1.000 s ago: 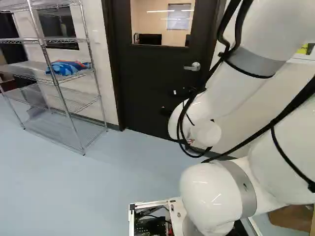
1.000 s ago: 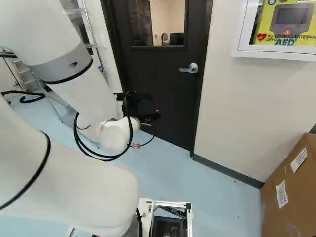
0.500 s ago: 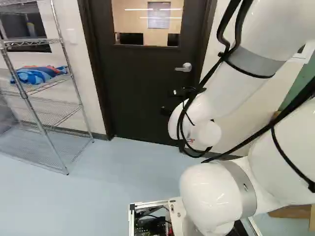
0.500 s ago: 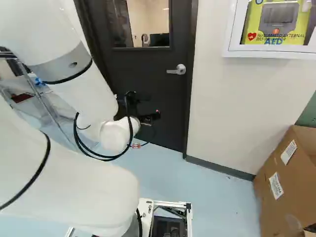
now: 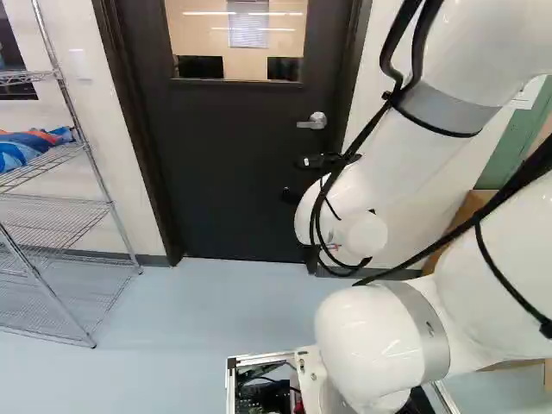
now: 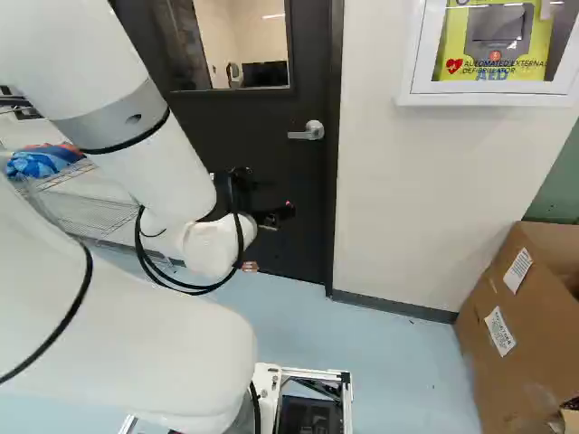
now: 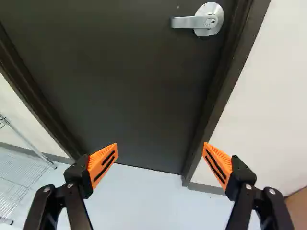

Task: Open the door and move inside

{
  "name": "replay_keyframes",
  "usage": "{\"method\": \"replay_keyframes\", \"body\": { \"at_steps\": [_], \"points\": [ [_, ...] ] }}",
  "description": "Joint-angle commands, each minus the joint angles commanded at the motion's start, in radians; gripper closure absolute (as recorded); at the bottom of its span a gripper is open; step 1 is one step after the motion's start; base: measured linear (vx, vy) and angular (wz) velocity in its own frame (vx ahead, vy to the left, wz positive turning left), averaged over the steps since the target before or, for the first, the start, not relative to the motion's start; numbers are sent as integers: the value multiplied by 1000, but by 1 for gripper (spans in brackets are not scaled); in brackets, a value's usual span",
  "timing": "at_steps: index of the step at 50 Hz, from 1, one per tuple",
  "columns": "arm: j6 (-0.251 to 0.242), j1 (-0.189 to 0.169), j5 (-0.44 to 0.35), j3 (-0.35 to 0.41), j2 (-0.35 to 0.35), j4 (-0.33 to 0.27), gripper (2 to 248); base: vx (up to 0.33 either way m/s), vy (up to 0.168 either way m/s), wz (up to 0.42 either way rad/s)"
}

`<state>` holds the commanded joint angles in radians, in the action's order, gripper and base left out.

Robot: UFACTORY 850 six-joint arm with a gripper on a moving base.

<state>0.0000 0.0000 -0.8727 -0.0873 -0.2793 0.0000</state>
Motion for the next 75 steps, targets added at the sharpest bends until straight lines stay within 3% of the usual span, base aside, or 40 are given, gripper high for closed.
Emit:
{"method": "replay_keyframes", "body": {
  "at_steps": [23,50,75],
  "points": [
    [0,0,0,0,0,0,3,123,95,-21],
    [0,0,0,-3,-1,0,3,2,3,0],
    [0,0,0,-82,20,0,3,0,0,0]
  ]
}}
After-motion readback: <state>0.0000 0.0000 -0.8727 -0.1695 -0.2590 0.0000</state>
